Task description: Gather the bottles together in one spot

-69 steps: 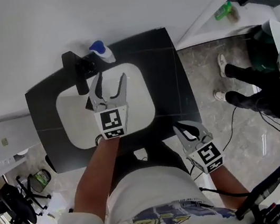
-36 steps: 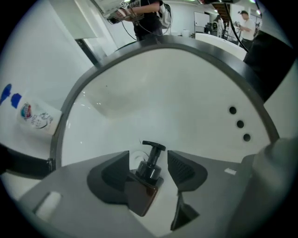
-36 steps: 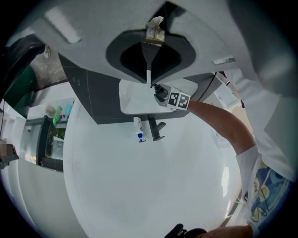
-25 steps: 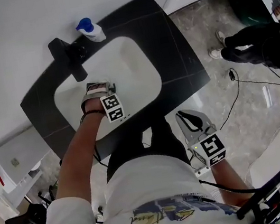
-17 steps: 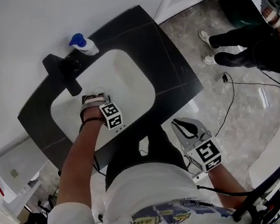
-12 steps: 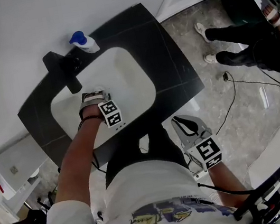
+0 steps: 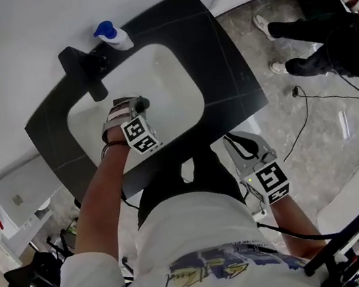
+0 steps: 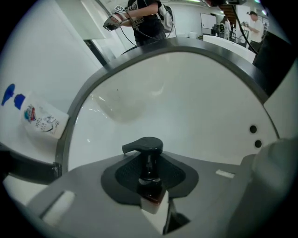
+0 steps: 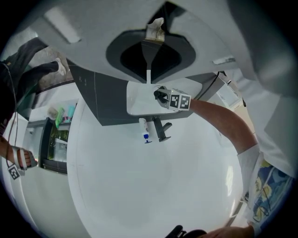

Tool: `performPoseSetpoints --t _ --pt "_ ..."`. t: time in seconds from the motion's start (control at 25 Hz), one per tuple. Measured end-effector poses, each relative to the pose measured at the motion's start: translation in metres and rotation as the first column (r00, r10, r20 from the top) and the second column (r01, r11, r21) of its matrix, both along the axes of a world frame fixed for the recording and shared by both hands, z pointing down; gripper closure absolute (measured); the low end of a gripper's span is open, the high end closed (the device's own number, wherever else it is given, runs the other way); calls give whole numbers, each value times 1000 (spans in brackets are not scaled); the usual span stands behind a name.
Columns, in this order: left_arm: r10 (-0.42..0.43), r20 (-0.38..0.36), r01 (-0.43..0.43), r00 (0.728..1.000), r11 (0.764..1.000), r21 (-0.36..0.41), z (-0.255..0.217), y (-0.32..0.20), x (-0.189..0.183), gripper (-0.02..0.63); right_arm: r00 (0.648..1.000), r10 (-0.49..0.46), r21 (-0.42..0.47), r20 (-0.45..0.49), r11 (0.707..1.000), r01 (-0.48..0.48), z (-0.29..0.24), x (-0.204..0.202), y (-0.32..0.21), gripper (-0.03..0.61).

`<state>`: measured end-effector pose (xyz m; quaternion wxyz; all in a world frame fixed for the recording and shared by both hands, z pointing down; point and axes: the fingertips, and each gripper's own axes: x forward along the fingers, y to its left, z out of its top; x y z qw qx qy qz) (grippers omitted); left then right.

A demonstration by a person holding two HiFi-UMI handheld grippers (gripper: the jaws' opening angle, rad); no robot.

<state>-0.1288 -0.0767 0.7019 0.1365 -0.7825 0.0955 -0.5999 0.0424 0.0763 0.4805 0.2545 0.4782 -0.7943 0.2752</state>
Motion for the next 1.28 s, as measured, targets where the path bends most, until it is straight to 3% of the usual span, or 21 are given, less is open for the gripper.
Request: performPoseSetpoints --t 0.16,0.32,0.48,0.6,0.84,1.04,1.28 --pt "-112 -66 111 992 994 -17 -14 -8 -5 520 1000 -18 -1 3 1000 18 -1 2 1 549" --pt "-244 -185 237 952 970 -59 -35 -15 -4 522 1000 -30 -7 2 1000 30 0 8 0 549" --pt "-376 -305 357 875 926 -120 -58 -22 5 522 999 -41 7 2 999 41 -4 13 -5 549" --pt "-430 -377 404 820 902 -148 -76 -27 19 522 999 -49 -4 -5 999 49 -4 20 -6 549" --pt "-538 -527 504 658 834 -224 -131 -45 45 522 998 -60 37 6 998 60 -11 31 -18 549" --pt "-525 -623 518 580 828 -216 -186 -65 75 522 996 -83 59 15 995 82 -14 43 -33 549" --pt "-509 -689 532 516 821 -207 -227 -89 105 522 993 -119 64 16 991 117 -14 49 -42 549"
